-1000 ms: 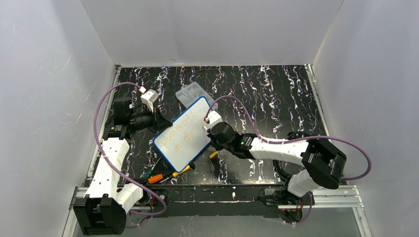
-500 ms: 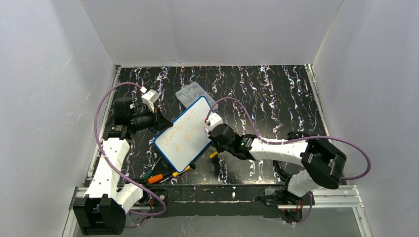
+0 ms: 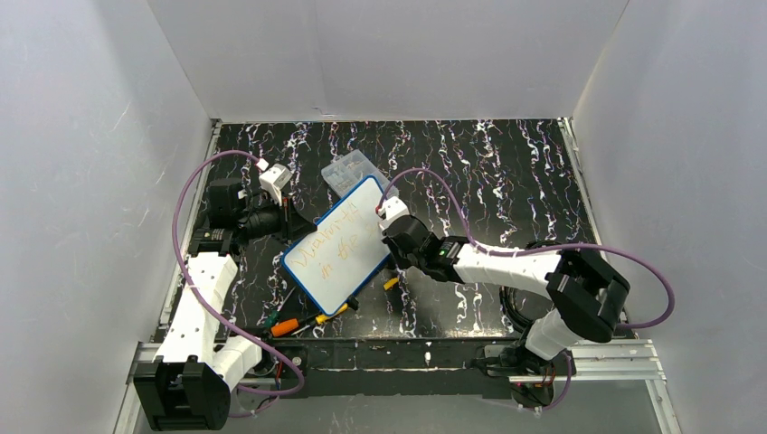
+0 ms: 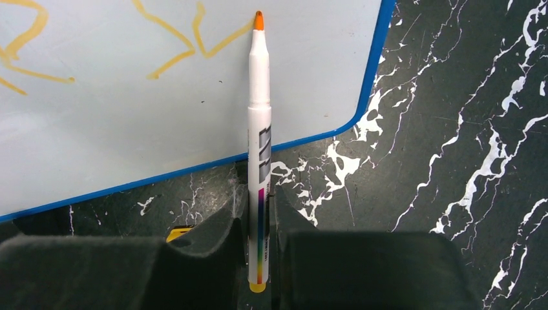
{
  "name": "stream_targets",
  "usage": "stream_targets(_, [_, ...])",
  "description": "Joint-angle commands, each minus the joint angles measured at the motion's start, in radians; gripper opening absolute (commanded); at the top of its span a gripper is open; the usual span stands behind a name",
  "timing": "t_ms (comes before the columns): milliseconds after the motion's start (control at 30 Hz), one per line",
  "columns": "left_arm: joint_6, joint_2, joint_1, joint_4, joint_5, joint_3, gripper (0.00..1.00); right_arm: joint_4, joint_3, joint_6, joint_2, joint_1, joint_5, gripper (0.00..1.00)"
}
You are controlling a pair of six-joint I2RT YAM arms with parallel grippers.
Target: Write a sentence on the whiteboard
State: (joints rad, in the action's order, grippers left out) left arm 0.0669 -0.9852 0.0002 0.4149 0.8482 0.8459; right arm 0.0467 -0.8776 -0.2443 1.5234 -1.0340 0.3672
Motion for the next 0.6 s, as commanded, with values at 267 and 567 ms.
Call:
stream_targets(267, [0.006,0.019,-0.013,0.025,0.04,-0.002,0.0,-0.01,-0.033,0.017,0.019,0.002,-0.032,0.01])
stream_targets(567, [0.006,0.02,-0.014,0.026,0.04,-0.002,0.0,0.002,0.027,-0.032,0.006,0.003,-0.049,0.01])
